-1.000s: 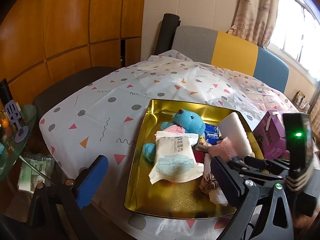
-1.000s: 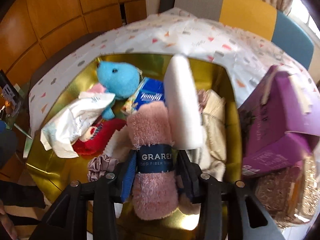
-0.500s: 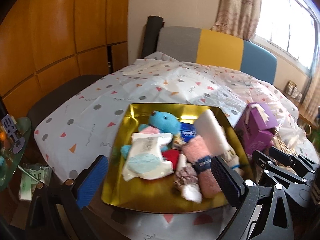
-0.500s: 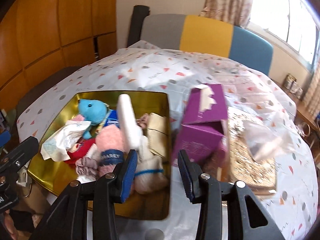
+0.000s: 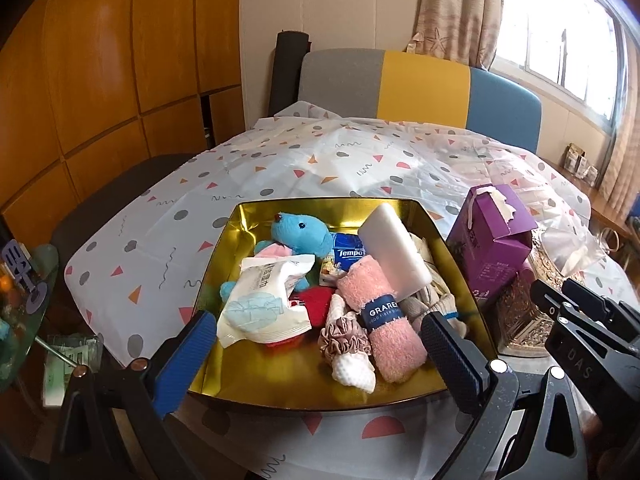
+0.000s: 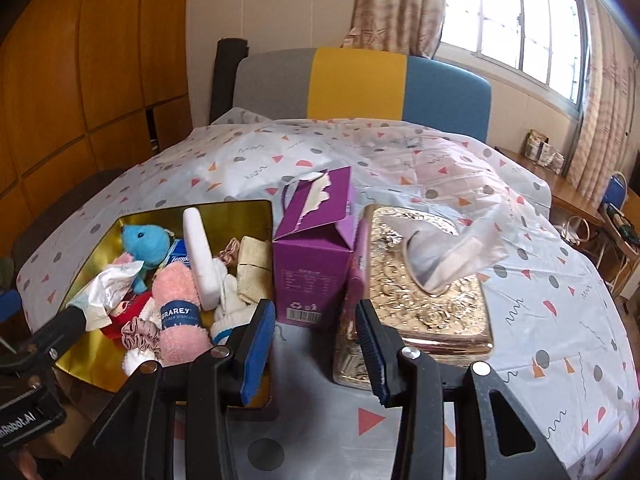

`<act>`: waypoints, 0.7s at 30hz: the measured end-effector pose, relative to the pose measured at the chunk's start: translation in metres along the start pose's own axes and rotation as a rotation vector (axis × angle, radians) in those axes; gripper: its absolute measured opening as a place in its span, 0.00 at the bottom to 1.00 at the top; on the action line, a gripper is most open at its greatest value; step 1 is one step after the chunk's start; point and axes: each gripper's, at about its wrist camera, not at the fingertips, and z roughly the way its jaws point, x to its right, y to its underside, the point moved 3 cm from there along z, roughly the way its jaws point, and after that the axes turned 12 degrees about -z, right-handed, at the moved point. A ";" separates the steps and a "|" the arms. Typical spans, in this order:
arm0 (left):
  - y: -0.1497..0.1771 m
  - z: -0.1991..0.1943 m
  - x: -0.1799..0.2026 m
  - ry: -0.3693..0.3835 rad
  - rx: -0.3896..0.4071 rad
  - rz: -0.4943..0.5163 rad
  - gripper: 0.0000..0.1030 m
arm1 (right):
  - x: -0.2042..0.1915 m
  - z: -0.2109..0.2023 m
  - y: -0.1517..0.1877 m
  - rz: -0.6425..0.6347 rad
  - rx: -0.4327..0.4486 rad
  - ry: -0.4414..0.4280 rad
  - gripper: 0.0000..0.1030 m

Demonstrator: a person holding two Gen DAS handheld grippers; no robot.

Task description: Organize soft objects

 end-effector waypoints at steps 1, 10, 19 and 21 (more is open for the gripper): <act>0.000 0.000 0.000 -0.008 0.004 0.003 1.00 | 0.001 0.000 0.000 0.001 0.000 0.001 0.41; -0.001 -0.006 0.002 -0.029 0.057 0.029 1.00 | -0.008 0.002 0.003 -0.013 -0.009 -0.010 0.41; 0.000 -0.005 -0.001 -0.027 0.046 0.007 1.00 | -0.010 0.005 0.004 -0.012 -0.018 -0.014 0.41; 0.000 -0.004 -0.001 -0.025 0.043 0.005 1.00 | -0.011 0.005 0.004 -0.017 -0.020 -0.016 0.41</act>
